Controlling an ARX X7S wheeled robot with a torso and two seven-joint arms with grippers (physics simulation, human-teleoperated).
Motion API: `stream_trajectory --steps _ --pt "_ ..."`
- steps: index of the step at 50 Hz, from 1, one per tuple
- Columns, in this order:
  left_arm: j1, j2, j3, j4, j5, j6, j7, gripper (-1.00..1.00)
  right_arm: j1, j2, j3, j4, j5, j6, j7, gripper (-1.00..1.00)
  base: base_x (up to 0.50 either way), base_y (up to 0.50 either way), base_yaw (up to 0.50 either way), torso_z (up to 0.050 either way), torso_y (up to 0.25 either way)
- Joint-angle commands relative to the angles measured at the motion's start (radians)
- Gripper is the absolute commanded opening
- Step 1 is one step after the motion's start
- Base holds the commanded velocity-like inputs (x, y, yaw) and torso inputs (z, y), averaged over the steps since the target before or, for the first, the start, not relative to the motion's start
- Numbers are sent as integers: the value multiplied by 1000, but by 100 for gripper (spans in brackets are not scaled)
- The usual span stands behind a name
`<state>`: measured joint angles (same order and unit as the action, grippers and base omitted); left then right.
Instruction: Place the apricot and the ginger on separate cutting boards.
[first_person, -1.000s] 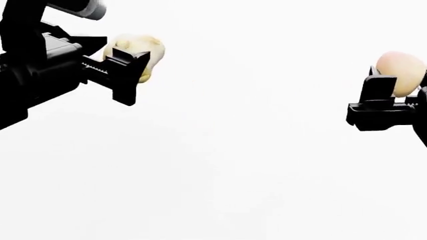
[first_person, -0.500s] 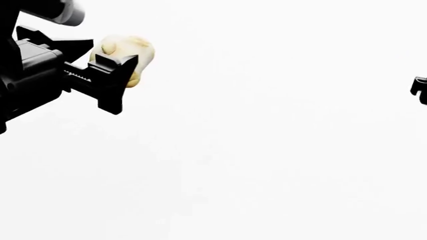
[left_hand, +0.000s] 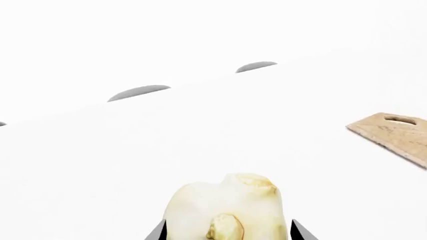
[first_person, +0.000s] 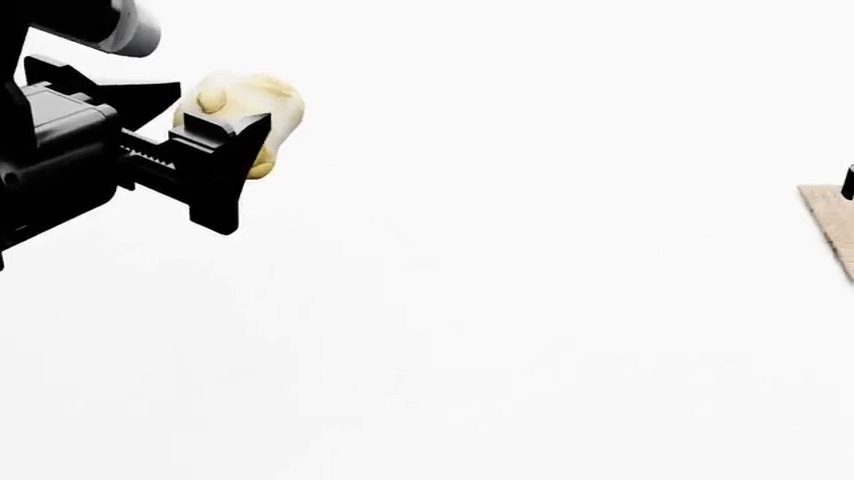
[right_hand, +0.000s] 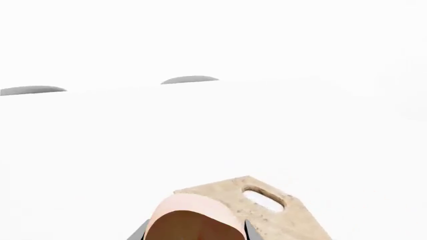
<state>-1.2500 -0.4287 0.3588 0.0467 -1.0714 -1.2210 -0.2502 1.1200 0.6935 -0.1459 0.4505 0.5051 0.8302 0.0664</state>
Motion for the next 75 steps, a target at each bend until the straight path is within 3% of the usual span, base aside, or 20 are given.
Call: stream_trajectory --steps 1,37,52,75 --pt "1 -1 -5 5 -15 1 -17 -100 -10 4 1 7 -8 -5 -17 -100 195 -246 0 0 0" --pt "-9 -1 3 5 -36 -2 -37 -100 -150 50 57 -72 37 13 -1 -100 124 -207 0 0 1" --pt "3 -9 3 16 -48 2 -42 -100 -267 41 52 -76 54 8 -20 -100 0 -2 0 0 0" --pt "7 -9 13 9 -51 15 -43 -100 -279 28 4 -30 16 -12 -25 -100 0 0 0 0 0"
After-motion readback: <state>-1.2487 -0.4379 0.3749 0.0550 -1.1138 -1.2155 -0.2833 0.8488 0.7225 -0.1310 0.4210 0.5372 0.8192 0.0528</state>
